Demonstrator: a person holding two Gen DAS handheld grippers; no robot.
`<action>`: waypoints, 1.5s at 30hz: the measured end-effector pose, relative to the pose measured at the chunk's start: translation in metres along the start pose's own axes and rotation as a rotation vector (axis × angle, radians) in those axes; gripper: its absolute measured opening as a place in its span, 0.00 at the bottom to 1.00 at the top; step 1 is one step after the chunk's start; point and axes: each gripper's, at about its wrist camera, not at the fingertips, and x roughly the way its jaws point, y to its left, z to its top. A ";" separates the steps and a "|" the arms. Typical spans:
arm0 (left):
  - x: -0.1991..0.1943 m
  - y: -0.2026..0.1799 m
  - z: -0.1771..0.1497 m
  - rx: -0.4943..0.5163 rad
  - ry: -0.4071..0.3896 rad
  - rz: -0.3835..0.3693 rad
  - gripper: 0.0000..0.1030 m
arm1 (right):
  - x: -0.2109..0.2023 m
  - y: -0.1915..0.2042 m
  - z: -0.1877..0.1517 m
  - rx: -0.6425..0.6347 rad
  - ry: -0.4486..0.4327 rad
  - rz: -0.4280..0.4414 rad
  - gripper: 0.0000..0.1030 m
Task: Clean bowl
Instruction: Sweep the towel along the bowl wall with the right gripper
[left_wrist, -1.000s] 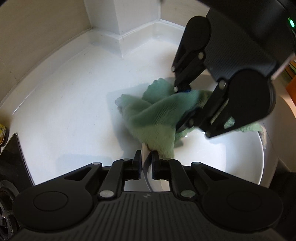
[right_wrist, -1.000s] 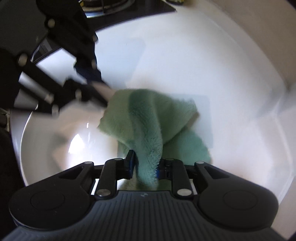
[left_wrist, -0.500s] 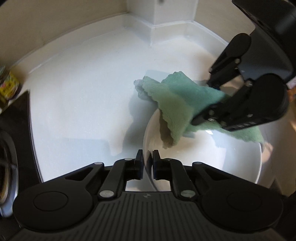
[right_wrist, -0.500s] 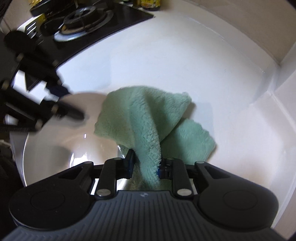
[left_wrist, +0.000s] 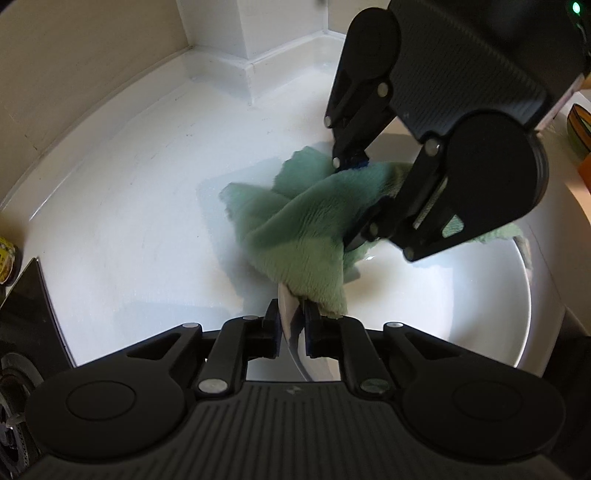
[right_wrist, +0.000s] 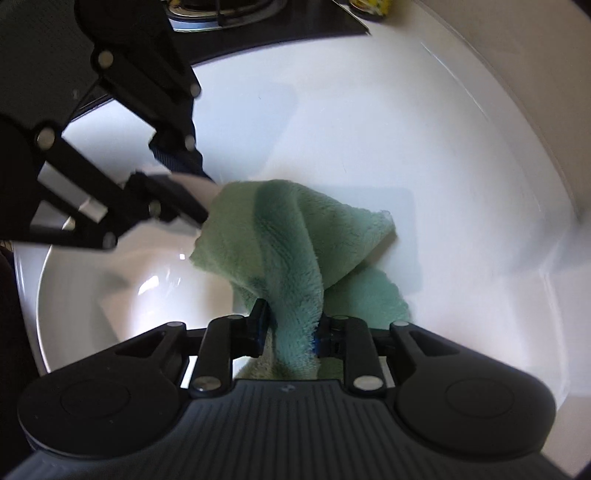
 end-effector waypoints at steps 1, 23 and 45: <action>0.000 0.000 0.000 -0.002 -0.002 0.000 0.11 | 0.000 0.000 0.000 -0.001 -0.001 0.000 0.21; -0.001 0.010 -0.004 -0.060 -0.012 0.027 0.11 | -0.003 0.001 -0.046 0.207 0.010 0.154 0.16; -0.007 0.015 -0.034 -0.314 -0.031 0.080 0.10 | 0.005 0.006 -0.020 0.290 -0.104 0.018 0.17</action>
